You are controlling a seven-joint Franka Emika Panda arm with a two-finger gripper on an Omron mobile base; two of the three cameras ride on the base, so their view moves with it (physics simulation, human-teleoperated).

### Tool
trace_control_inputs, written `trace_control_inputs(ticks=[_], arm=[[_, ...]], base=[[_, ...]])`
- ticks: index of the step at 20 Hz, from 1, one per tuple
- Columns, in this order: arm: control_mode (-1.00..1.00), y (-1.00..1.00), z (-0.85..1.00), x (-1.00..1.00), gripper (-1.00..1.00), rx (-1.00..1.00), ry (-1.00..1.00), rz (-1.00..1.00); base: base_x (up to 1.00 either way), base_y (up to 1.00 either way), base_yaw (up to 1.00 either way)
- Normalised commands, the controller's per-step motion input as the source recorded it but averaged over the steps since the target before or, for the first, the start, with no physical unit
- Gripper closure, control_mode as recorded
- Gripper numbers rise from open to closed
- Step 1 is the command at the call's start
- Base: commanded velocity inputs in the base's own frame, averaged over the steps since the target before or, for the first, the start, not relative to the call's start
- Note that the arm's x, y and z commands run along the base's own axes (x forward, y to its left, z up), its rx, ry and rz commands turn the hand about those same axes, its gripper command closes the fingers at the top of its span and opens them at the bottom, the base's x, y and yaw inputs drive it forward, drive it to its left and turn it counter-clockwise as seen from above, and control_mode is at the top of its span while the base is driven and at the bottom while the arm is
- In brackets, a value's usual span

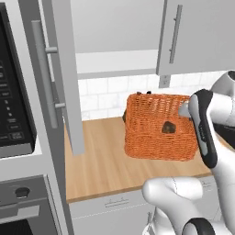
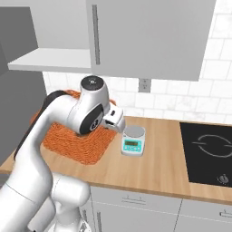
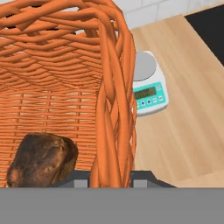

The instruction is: Open the cabinet, pick up the bread from the cabinet and place it in the basket. Then move the basket to the dining counter.

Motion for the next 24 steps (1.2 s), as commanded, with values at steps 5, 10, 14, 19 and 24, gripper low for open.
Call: trace_control_inputs(ticks=[5,10,14,19,24], arm=[[-1.00,0.00,0.15,-0.48,1.00,0.00,-0.02,-0.03],[-1.00,0.00,0.39,-0.44,1.00,0.01,0.00,-0.03],[-1.00,0.00,0.30,-0.34,1.00,0.00,0.00,-0.03],[1.00,-0.02,0.05,-0.06,1.00,0.00,0.00,-0.01],[1.00,0.00,0.00,0.00,1.00,0.00,0.00,0.00]], base=[[0.00,0.00,0.00],[0.00,0.00,0.00],[0.00,0.00,0.00],[-0.20,-0.54,-0.16],[-0.04,-0.98,-0.44]])
